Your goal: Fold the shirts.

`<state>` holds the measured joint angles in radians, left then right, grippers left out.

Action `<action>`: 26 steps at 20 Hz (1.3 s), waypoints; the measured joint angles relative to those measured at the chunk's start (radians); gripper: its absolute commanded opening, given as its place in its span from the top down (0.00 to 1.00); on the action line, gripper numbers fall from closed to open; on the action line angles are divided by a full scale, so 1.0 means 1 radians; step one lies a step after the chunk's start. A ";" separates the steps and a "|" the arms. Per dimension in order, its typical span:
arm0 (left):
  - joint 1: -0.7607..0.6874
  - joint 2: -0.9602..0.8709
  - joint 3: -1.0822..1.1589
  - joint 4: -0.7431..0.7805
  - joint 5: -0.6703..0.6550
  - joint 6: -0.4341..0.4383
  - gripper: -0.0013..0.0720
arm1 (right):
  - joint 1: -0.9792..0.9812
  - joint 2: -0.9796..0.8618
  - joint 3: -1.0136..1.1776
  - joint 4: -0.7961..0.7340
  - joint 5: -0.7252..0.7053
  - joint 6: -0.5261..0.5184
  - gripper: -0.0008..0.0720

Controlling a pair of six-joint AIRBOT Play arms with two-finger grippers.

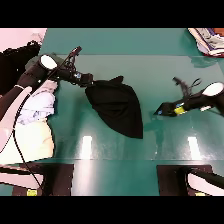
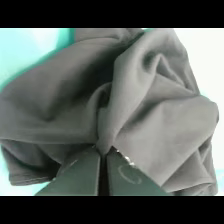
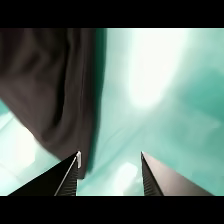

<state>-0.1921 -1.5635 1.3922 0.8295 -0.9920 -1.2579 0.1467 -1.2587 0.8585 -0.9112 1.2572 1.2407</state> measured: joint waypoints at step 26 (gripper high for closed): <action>0.002 0.694 0.383 0.237 -0.138 -0.084 0.95 | -0.079 0.307 0.859 -0.084 0.006 0.014 0.97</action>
<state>-0.1905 -0.8700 1.7748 1.0668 -1.1297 -1.3418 0.0677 -0.9516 1.7180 -0.9955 1.2629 1.2549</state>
